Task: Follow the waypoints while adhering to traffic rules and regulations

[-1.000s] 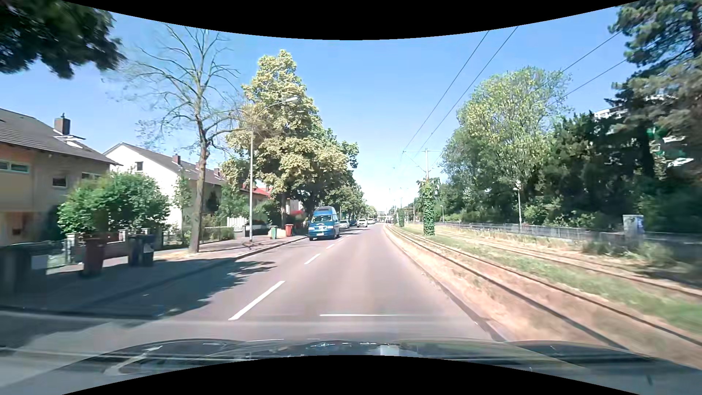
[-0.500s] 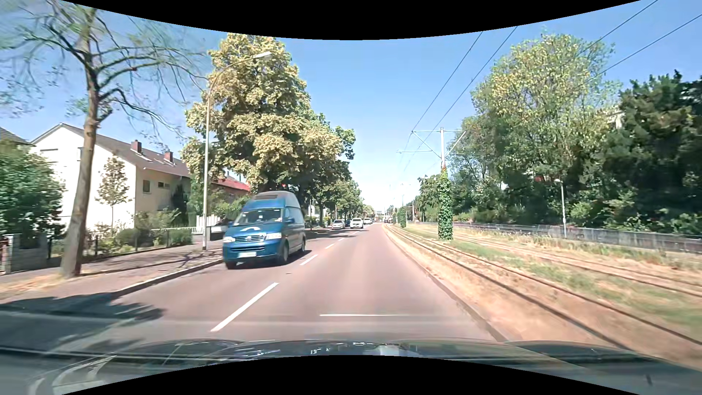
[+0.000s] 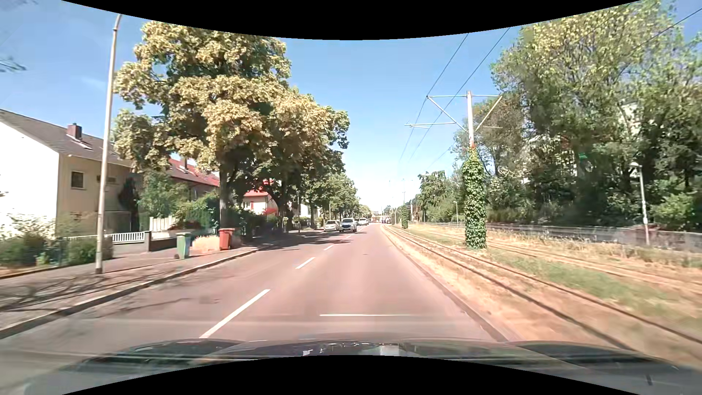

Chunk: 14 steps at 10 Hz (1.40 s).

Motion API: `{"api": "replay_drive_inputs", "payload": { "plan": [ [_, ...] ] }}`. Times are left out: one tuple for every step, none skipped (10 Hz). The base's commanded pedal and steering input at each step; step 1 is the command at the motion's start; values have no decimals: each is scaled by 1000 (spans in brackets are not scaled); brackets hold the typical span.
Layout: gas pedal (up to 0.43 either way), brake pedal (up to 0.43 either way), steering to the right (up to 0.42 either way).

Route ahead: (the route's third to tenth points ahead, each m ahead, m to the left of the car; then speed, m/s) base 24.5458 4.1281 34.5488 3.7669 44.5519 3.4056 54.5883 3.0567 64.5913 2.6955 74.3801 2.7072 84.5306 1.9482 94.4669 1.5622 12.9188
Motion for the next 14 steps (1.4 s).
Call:
{"api": "replay_drive_inputs", "payload": {
  "plan": [
    [87,0,7],
    [87,0,6],
    [87,0,6],
    [87,0,6],
    [87,0,6],
    [87,0,5],
    [87,0,5],
    [87,0,5],
    [87,0,5],
    [87,0,5],
    [87,0,5],
    [87,0,5],
    [87,0,5],
    [87,0,5]
  ]
}}
